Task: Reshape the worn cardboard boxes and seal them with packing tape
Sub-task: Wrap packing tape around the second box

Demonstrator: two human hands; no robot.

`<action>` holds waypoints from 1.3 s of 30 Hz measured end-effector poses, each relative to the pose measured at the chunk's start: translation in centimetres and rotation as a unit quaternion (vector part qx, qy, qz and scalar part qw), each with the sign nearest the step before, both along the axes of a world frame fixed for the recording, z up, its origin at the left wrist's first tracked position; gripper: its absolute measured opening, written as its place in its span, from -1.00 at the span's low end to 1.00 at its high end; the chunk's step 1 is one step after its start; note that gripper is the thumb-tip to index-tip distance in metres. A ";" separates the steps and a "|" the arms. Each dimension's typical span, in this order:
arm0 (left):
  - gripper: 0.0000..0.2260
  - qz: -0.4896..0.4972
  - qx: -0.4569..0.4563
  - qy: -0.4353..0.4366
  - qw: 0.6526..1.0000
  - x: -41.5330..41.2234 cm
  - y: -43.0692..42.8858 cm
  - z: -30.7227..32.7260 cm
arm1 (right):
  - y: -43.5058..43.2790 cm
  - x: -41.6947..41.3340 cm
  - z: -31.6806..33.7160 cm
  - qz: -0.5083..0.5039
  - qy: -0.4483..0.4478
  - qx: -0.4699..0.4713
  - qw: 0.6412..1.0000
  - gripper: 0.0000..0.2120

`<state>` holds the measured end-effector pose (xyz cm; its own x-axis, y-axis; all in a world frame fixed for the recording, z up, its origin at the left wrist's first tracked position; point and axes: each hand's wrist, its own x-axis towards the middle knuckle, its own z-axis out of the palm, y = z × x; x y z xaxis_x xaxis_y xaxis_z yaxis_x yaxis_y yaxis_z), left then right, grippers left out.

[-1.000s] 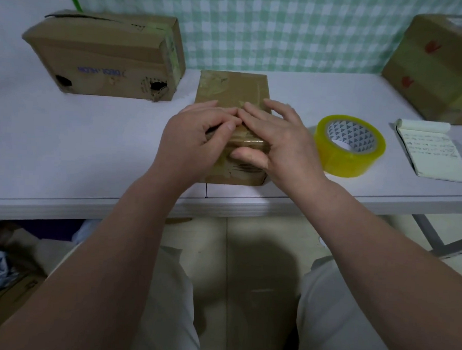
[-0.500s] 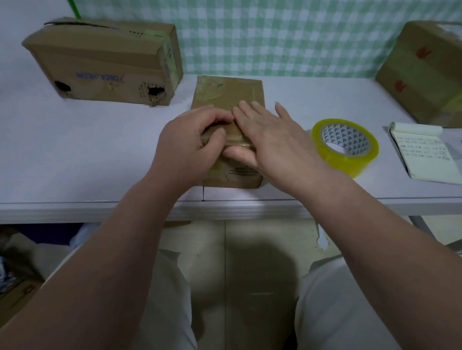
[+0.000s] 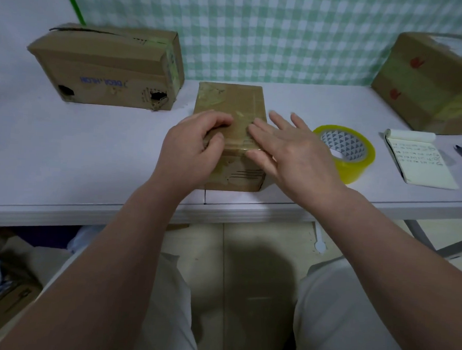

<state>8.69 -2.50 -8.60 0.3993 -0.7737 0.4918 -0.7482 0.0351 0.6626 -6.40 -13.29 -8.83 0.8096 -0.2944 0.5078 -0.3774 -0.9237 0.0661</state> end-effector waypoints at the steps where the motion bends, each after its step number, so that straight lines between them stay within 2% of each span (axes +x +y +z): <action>1: -0.68 -0.002 -0.002 0.006 1.000 0.0 0.0 0.0 | 0.2 0.5 0.3 -0.003 0.016 0.012 1.000 -0.48; 4: -0.68 -0.010 -0.005 0.014 1.000 0.1 0.0 -0.1 | 0.7 1.6 0.7 -0.009 0.073 0.073 0.995 -0.35; 6: -0.68 -0.013 -0.005 0.016 1.000 0.1 0.1 -0.1 | 0.4 1.5 0.6 -0.011 0.078 0.089 0.993 -0.33; 9: -0.68 -0.009 -0.001 0.024 1.000 0.2 0.1 -0.1 | -0.2 0.7 -0.1 -0.012 0.053 0.080 0.995 -0.38; 15: -0.68 -0.021 -0.003 0.048 0.999 0.3 0.5 -0.3 | 0.1 -0.2 -0.3 -0.031 0.029 0.132 0.990 -0.37; 18: -0.69 -0.023 0.010 0.094 0.995 0.6 0.7 -0.5 | 0.4 -0.7 -0.4 -0.044 -0.004 0.188 0.981 -0.39; 20: -0.59 -0.005 0.029 0.147 0.989 0.5 0.7 -0.5 | 0.9 -0.9 -0.6 -0.051 -0.047 0.229 0.971 -0.47; 23: -0.44 0.015 0.055 0.297 0.953 0.5 0.6 -0.5 | 2.1 -0.4 -0.9 -0.068 -0.121 0.318 0.938 -0.53; 25: -0.53 0.000 0.071 0.391 0.918 0.7 0.5 -0.7 | 2.9 0.1 -1.0 -0.110 -0.149 0.426 0.886 -0.47; 27: -0.65 -0.017 0.073 0.429 0.900 0.8 0.4 -0.9 | 3.5 0.7 -1.2 -0.123 -0.177 0.520 0.827 -0.47; 30: -0.74 -0.016 0.046 0.485 0.873 1.1 0.4 -0.9 | 4.4 1.3 -1.0 -0.098 -0.205 0.560 0.797 -0.55; 34: -0.72 -0.037 0.039 0.564 0.824 1.9 0.5 -0.9 | 4.6 1.9 -0.7 -0.064 -0.232 0.550 0.800 -0.36; 37: -0.71 -0.061 0.028 0.581 0.811 2.4 0.6 -1.0 | 4.4 2.2 -0.3 -0.070 -0.251 0.511 0.819 -0.22; 39: -0.71 -0.051 0.016 0.579 0.813 2.5 0.6 -1.0 | 4.6 2.2 0.0 -0.080 -0.258 0.457 0.847 -0.23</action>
<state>11.21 -1.87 -9.60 0.5125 -0.8374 -0.1899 0.3843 0.0259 0.9228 -4.17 -8.73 -8.83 0.4617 -0.8410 0.2819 -0.2632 -0.4334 -0.8619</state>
